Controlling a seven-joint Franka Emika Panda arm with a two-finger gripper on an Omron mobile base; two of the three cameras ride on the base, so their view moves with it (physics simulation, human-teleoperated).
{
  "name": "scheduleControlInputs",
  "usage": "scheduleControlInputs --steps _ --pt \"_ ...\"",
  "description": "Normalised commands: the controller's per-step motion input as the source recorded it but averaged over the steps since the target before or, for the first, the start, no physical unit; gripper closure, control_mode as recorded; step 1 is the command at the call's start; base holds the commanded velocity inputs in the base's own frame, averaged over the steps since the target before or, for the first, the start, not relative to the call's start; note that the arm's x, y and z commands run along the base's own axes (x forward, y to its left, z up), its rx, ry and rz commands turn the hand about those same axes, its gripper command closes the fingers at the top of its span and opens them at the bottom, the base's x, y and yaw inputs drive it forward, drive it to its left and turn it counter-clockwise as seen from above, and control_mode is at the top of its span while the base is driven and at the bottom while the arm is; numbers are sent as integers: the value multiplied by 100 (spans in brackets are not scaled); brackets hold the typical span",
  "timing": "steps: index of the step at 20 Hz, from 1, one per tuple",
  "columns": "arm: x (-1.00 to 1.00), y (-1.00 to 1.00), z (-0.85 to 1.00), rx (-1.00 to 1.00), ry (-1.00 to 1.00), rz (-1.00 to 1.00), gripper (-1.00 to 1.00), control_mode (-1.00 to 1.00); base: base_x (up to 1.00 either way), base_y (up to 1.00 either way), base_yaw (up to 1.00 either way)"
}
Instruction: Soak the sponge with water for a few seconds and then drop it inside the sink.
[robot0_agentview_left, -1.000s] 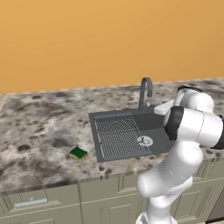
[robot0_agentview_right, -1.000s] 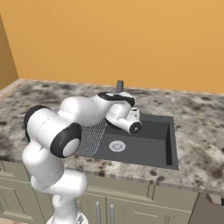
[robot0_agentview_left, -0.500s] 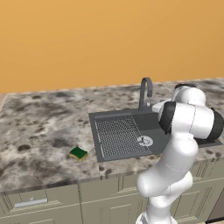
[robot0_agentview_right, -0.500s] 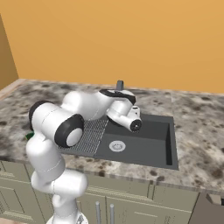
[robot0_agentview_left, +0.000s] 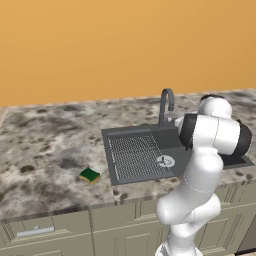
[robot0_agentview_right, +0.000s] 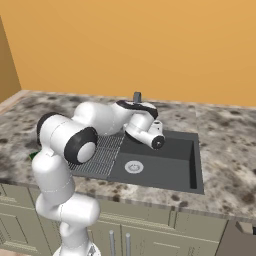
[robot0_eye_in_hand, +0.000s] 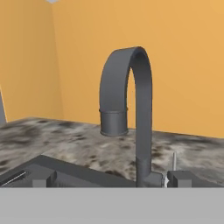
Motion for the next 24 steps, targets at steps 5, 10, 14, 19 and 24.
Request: scheduleControlInputs --steps 5,10,14,19,24 --pt "6 -9 -2 0 0 0 -100 -100 0 0 0" --pt "14 -7 -10 0 0 0 -100 -100 0 0 0" --pt "27 -3 -29 0 0 0 -100 -100 0 0 0" --pt "26 -1 -32 0 0 0 -100 -100 0 0 0" --pt "25 -6 -23 0 0 0 -100 -100 0 0 0"
